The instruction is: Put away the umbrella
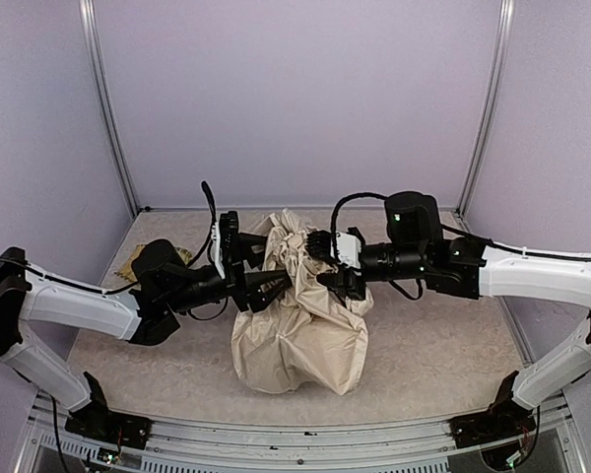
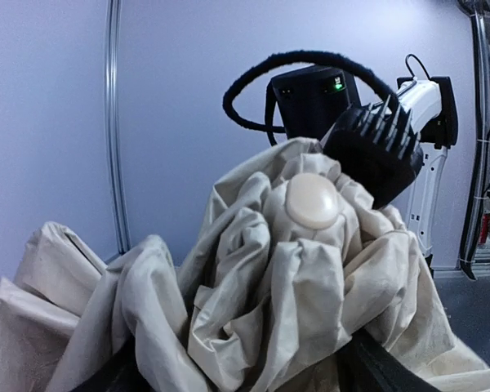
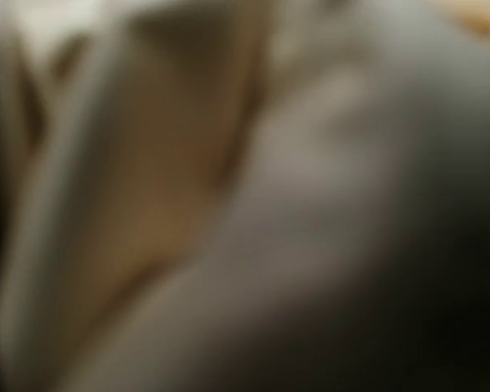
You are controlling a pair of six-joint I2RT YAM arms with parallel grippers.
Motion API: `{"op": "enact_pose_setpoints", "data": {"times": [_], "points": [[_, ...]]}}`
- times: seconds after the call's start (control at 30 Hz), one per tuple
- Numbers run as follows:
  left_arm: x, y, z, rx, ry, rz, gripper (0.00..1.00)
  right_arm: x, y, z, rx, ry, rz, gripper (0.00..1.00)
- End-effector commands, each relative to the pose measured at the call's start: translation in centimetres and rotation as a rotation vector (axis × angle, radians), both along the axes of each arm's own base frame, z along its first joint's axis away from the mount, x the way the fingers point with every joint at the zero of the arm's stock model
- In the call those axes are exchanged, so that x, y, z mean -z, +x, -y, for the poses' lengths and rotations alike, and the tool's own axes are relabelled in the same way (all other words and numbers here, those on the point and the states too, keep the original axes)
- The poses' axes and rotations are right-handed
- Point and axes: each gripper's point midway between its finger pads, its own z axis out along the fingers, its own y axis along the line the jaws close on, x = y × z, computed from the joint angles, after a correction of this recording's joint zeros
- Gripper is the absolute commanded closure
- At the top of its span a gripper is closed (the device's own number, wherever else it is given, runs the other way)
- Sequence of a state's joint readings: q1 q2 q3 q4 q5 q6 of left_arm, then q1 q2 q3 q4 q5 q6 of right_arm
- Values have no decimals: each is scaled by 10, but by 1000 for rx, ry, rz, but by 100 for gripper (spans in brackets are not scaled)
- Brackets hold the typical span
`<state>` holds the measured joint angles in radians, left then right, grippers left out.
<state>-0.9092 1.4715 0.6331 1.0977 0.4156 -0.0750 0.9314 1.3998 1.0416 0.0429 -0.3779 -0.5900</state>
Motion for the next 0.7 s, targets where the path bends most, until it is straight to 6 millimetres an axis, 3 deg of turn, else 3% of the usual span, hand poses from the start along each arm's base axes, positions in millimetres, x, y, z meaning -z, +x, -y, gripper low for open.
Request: {"op": "enact_pose_setpoints", "data": {"times": [0.0,0.23,0.47,0.57,0.67], "points": [[-42,4,-19,-53,-96,67,20,0,0,12,29,24,-46,68],[-38,11,-40,-136,-7,73,7,-6,28,38,173,64,-79,74],[-7,-6,-46,-134,138,80,1,-32,59,65,301,139,-124,77],[10,-8,-49,-147,156,58,1,-39,63,68,320,148,-137,77],[28,-8,-40,-131,186,26,1,-42,64,68,323,142,-140,77]]}}
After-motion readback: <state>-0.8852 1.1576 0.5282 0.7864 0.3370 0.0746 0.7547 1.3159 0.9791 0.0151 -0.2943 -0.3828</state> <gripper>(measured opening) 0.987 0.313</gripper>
